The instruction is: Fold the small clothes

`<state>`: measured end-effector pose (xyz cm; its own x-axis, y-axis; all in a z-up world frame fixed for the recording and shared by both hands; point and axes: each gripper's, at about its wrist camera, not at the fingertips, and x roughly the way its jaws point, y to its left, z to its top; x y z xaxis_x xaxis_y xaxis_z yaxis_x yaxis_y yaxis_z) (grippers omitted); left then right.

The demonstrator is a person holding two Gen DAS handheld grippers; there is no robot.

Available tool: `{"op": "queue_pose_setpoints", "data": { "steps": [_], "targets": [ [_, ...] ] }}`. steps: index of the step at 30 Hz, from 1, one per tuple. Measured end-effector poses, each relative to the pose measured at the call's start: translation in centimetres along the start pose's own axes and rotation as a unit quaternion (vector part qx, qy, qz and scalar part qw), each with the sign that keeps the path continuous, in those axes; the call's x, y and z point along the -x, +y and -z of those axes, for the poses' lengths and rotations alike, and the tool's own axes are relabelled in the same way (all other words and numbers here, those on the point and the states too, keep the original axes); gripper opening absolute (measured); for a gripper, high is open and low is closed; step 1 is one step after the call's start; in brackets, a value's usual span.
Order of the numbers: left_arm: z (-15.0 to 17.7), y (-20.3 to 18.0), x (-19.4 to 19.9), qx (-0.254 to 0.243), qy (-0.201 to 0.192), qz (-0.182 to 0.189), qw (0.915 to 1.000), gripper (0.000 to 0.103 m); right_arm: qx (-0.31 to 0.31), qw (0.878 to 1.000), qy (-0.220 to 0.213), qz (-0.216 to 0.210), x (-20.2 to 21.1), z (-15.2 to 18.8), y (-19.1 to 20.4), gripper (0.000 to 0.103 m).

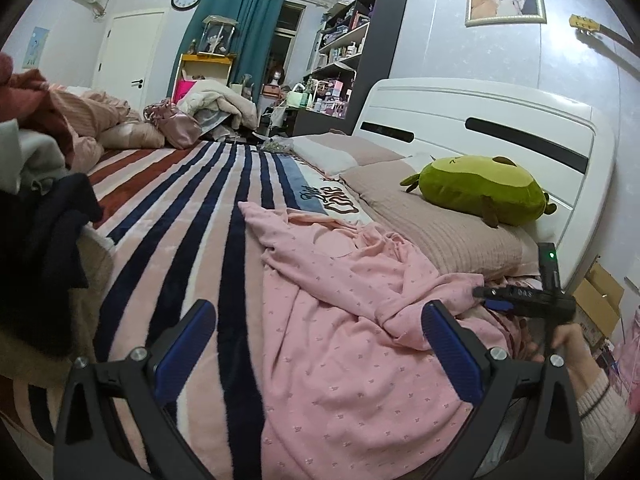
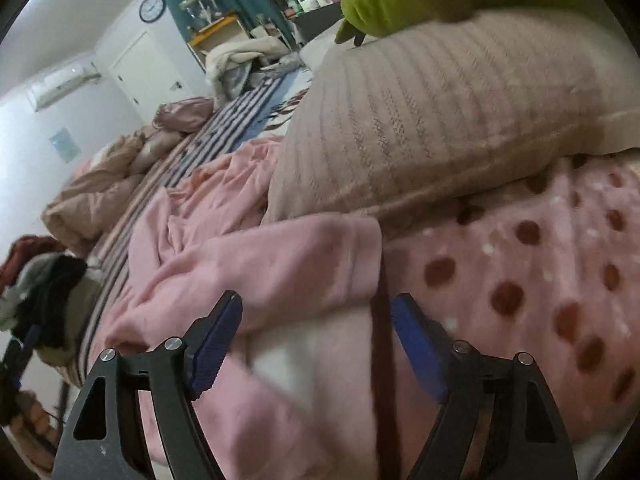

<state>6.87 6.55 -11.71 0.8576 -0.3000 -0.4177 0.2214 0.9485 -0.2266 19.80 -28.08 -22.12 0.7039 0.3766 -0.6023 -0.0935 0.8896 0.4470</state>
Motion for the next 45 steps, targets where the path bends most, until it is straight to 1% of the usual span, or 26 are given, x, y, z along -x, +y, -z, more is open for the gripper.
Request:
{"op": "queue_pose_setpoints", "data": {
  "steps": [2,3,4,5,6,7,9,11,14,17,18,19,22,25,27,30,31,33,35,37,38,39,40,42,43,45],
  "targets": [
    [-0.1,-0.2,-0.2,-0.003,0.003,-0.004,1.0,0.102,0.004,1.0,-0.011,-0.019,-0.8,-0.5,-0.4,0.075],
    [-0.1,-0.3,-0.3,-0.004,0.004,-0.006,1.0,0.102,0.007,1.0,-0.013,-0.019,-1.1,-0.9,-0.4,0.069],
    [-0.2,-0.3,-0.5,-0.005,0.005,-0.007,0.9999,0.102,0.013,1.0,-0.017,-0.019,-1.3,-1.1,-0.2,0.048],
    [-0.2,-0.4,-0.5,-0.005,0.006,-0.007,0.9999,0.102,0.019,0.999,-0.017,-0.024,-1.5,-1.2,0.1,0.036],
    [-0.2,-0.4,-0.6,-0.004,0.007,-0.007,0.9999,0.102,0.023,0.999,-0.017,-0.026,-1.4,-1.2,0.3,0.017],
    [-0.2,-0.5,-0.7,-0.004,0.007,-0.007,0.9999,0.102,0.029,0.999,-0.021,-0.027,-1.1,-1.1,0.7,0.012],
    [-0.3,-0.5,-0.9,-0.003,0.007,-0.007,0.9999,0.102,0.045,0.997,-0.039,-0.041,0.0,-0.8,1.9,0.008],
    [-0.3,-0.5,-0.9,-0.004,0.008,-0.008,0.9999,0.102,0.053,0.995,-0.05,-0.063,1.6,-0.3,2.9,0.007],
    [-0.6,-0.5,-1.0,-0.01,0.007,-0.01,0.9999,0.102,0.07,0.988,-0.063,-0.12,3.4,0.4,5.8,0.006],
    [-1.3,-0.1,-0.7,-0.012,-0.001,-0.019,0.9998,0.102,0.113,0.977,-0.048,-0.177,4.1,1.7,10.6,0.005],
    [-1.5,0.2,-0.4,-0.012,-0.005,-0.02,0.9997,0.102,0.124,0.973,-0.042,-0.189,4.0,2.2,11.8,0.005],
    [-1.7,0.5,0.0,-0.013,-0.009,-0.022,0.9996,0.102,0.142,0.966,-0.027,-0.216,3.6,3.0,14.0,0.005],
    [-2.1,1.4,1.0,-0.013,-0.019,-0.037,0.999,0.102,0.169,0.947,0.024,-0.274,1.4,5.4,18.5,0.005],
    [-2.2,2.5,1.8,-0.008,-0.024,-0.05,0.9984,0.102,0.193,0.926,0.083,-0.315,-1.2,8.7,22.2,0.005],
    [-2.1,3.2,2.1,-0.005,-0.024,-0.057,0.9981,0.102,0.208,0.916,0.116,-0.323,-2.9,11.0,24.1,0.005],
    [-1.9,3.9,2.0,-0.006,-0.015,-0.054,0.9984,0.102,0.209,0.911,0.152,-0.322,-4.7,13.6,25.4,0.006],
    [-1.9,3.9,1.8,-0.009,-0.009,-0.048,0.9988,0.102,0.206,0.91,0.167,-0.319,-5.4,14.2,25.5,0.009],
    [-1.9,3.8,0.8,-0.017,0.007,-0.026,0.9995,0.102,0.209,0.911,0.18,-0.308,-5.9,14.8,25.5,0.009],
    [-1.8,3.4,-0.4,-0.025,0.022,-0.005,0.9994,0.102,0.211,0.914,0.17,-0.303,-5.1,14.2,24.9,0.019],
    [-2.0,2.6,-2.3,-0.04,0.043,0.024,0.998,0.101,0.205,0.92,0.145,-0.302,-3.5,12.8,23.6,0.047],
    [-2.0,2.1,-3.1,-0.046,0.051,0.033,0.9971,0.101,0.201,0.923,0.129,-0.301,-2.4,12.3,22.8,0.051],
    [-2.1,1.5,-4.0,-0.054,0.061,0.044,0.9957,0.1,0.195,0.929,0.111,-0.294,-1.2,11.4,21.6,0.053],
    [-2.2,0.6,-5.3,-0.062,0.072,0.058,0.9937,0.098,0.184,0.939,0.09,-0.278,-0.2,10.1,20.0,0.053],
    [-2.3,-1.4,-7.4,-0.081,0.094,0.084,0.9887,0.084,0.163,0.954,0.064,-0.243,0.7,8.2,17.5,0.053],
    [-2.4,-2.3,-8.2,-0.089,0.102,0.09,0.9866,0.081,0.147,0.966,0.043,-0.207,1.1,6.9,15.6,0.053],
    [-2.4,-4.5,-10.4,-0.109,0.123,0.112,0.9801,0.073,0.131,0.98,0.023,-0.15,1.1,5.3,13.4,0.054]
  ]
}}
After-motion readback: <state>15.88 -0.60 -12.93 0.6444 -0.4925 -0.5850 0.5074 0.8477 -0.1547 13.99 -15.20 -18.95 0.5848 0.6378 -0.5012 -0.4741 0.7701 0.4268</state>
